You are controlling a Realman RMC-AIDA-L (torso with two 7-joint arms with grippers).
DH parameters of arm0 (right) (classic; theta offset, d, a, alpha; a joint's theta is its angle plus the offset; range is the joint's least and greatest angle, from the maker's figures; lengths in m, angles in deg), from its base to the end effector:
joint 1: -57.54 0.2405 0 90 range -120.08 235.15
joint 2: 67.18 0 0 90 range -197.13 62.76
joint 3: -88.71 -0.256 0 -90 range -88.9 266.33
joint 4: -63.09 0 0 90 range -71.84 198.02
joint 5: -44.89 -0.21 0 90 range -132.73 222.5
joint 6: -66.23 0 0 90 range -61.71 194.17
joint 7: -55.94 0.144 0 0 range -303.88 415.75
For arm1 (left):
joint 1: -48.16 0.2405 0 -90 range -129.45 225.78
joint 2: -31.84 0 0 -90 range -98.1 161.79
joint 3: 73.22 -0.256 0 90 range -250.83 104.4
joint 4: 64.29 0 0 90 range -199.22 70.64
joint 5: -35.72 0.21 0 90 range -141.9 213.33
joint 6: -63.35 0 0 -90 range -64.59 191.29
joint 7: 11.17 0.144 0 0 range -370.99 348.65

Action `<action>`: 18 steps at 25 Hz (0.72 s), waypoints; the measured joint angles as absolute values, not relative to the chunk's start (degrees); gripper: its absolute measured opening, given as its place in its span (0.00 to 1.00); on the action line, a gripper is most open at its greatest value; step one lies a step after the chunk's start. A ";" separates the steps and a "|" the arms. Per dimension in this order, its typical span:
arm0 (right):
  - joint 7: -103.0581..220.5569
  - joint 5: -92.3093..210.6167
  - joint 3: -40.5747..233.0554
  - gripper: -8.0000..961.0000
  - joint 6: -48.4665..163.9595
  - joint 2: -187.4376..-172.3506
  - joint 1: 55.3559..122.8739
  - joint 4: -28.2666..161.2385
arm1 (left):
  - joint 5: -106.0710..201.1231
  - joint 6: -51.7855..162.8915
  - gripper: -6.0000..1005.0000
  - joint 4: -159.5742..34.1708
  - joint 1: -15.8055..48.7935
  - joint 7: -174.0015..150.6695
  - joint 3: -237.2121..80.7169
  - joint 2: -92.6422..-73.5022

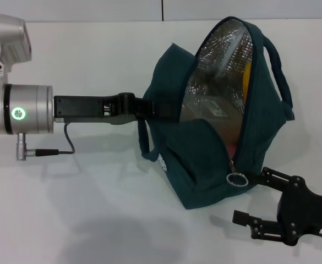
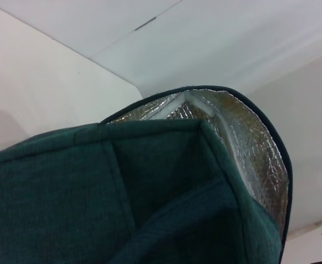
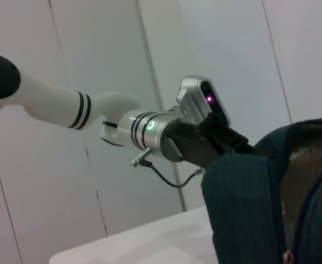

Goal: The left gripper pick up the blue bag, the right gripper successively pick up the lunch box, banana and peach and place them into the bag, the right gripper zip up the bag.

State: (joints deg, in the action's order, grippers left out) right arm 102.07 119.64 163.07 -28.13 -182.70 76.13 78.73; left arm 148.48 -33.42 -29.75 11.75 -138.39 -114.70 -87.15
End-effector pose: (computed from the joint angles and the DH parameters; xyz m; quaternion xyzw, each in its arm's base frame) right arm 0.2901 0.2284 -0.0465 -0.9165 0.1368 0.3598 0.1086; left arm -0.2151 0.3339 -0.0104 0.7987 0.5313 0.2700 0.0836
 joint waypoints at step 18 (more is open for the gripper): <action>102.12 116.32 164.64 0.41 -24.30 -183.11 77.81 77.97 | 148.43 -33.42 0.13 -29.75 11.89 -137.66 -114.70 -87.37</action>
